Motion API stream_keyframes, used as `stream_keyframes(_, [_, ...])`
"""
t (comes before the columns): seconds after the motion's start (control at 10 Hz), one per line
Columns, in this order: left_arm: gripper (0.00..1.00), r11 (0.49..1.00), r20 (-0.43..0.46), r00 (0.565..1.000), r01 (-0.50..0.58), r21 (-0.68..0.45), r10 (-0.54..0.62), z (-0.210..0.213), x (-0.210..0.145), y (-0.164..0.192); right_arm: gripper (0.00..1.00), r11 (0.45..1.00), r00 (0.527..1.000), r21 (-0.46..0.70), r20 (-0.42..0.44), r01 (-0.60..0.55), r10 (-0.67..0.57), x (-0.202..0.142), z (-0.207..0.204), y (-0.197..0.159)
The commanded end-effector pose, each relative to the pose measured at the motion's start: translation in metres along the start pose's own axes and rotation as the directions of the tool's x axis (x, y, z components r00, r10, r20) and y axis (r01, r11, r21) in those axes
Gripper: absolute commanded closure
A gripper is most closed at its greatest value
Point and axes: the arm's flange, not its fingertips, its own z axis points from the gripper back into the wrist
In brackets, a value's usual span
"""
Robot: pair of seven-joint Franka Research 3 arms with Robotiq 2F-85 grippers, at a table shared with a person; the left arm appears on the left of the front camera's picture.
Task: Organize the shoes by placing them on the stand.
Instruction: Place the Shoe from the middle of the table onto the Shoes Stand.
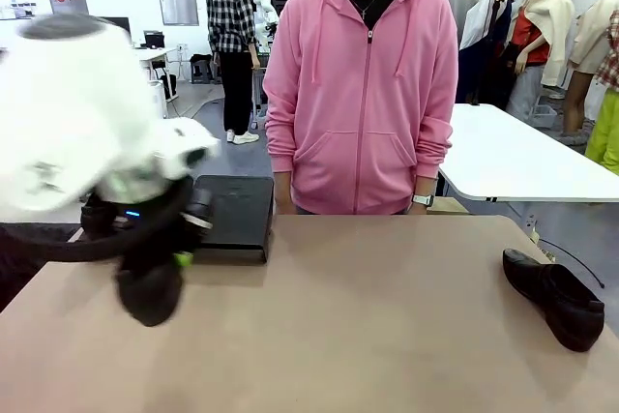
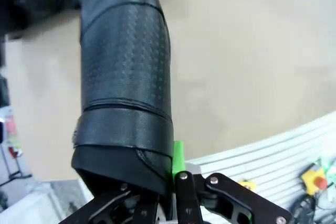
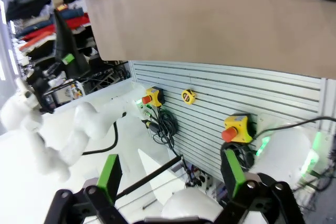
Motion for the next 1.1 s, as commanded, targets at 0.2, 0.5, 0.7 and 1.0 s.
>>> stream_keyframes(0.2, [1.00, 0.999, 0.019, 0.999, -0.042, 0.013, 0.041, 0.008, -0.003, 0.035, 0.00, 1.000, 1.000, -0.007, -0.010, -0.028, 0.028, -0.002, 0.004, -0.002])
stream_keyframes(0.5, [1.00, 0.999, 0.019, 0.999, -0.042, 0.013, 0.041, 0.008, -0.003, 0.035, 0.00, 1.000, 1.000, -0.007, -0.010, -0.028, 0.028, -0.002, 0.004, -0.002])
stream_keyframes(0.7, [1.00, 0.996, 0.016, 0.996, -0.088, 0.024, 0.087, -0.002, 0.033, 0.049, 0.00, 1.000, 1.000, -0.007, -0.010, -0.028, 0.028, -0.002, 0.004, -0.002])
stream_keyframes(1.0, [1.00, 0.999, 0.065, 0.998, -0.026, 0.034, 0.024, -0.033, 0.153, 0.051, 0.00, 1.000, 1.000, -0.007, -0.010, -0.028, 0.028, -0.002, 0.004, -0.002])
